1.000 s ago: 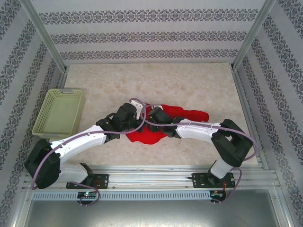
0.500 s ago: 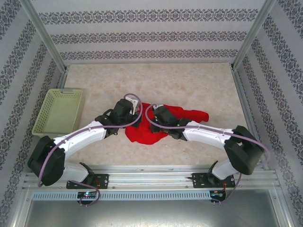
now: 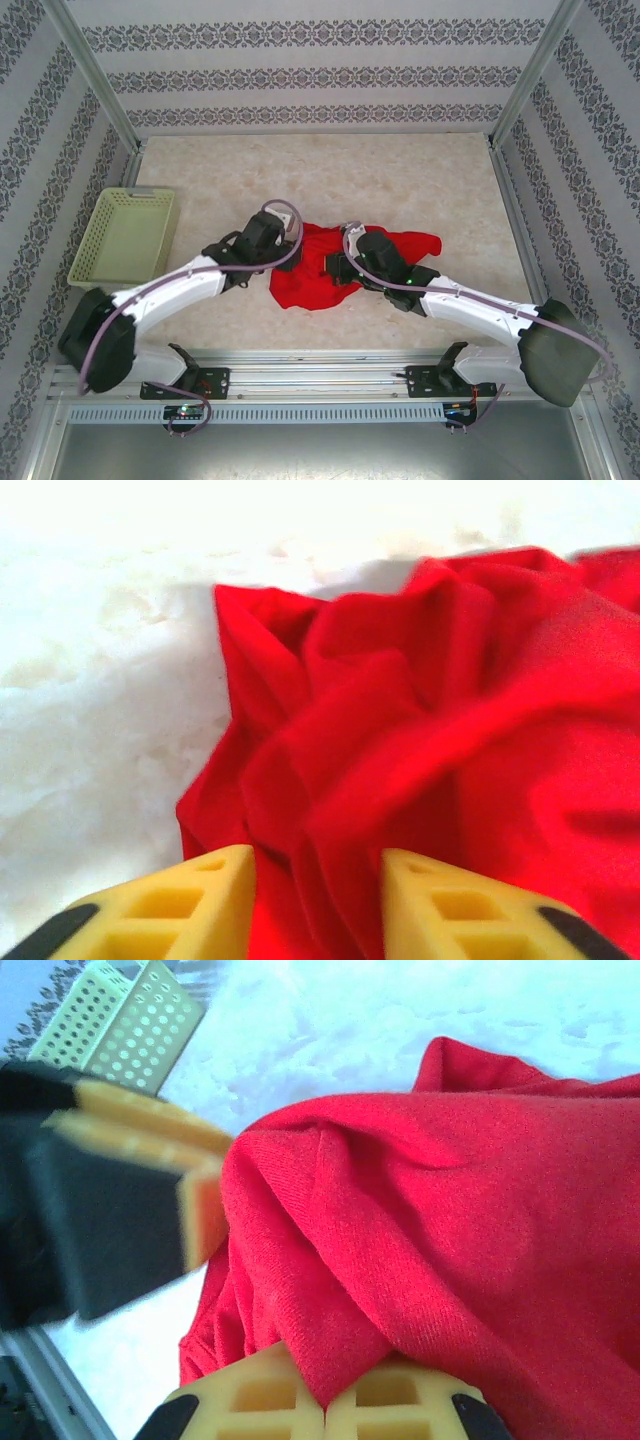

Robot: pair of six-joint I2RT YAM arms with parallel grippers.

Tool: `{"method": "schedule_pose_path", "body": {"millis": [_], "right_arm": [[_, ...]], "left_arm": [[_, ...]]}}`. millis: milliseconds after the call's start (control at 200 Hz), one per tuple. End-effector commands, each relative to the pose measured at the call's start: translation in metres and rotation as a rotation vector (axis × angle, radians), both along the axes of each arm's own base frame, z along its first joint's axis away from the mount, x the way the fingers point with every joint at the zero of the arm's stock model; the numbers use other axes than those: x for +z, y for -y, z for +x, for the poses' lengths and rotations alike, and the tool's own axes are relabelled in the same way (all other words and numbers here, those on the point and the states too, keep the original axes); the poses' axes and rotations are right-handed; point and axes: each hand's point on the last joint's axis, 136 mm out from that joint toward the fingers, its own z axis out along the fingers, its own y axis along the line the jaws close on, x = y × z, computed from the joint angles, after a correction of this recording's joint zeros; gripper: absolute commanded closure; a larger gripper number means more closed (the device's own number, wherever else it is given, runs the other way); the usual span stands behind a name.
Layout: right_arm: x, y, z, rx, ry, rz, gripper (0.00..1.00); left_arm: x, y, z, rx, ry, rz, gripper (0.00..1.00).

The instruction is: Fold the inside-out t-shirt

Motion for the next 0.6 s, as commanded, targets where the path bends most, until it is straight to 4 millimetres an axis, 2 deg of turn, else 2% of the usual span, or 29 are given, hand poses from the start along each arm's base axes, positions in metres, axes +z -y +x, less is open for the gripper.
{"method": "schedule_pose_path", "body": {"millis": [0,60,115,280,400,515,595], "right_arm": [[0.030,-0.009,0.001,0.022,0.045,0.100,1.00],[0.033,-0.011,-0.001,0.032,0.052,0.099,1.00],[0.033,-0.014,-0.003,0.042,0.059,0.089,1.00],[0.033,-0.020,-0.007,0.068,0.057,0.080,1.00],[0.032,-0.024,-0.013,0.092,0.072,0.071,1.00],[0.028,-0.022,-0.015,0.087,0.072,0.047,1.00],[0.019,-0.013,-0.011,0.039,0.083,-0.015,1.00]], "left_arm": [[0.028,0.022,-0.034,-0.126,0.126,-0.059,0.55],[0.030,0.033,-0.049,-0.187,0.135,-0.083,0.53],[0.025,0.041,-0.053,-0.217,0.129,-0.087,0.52],[0.013,0.046,-0.037,-0.169,0.116,-0.032,0.53],[0.008,0.045,-0.020,-0.113,0.127,0.031,0.62],[0.012,0.045,-0.016,-0.100,0.141,0.039,0.76],[0.015,0.040,-0.015,-0.082,0.156,0.039,0.85]]}}
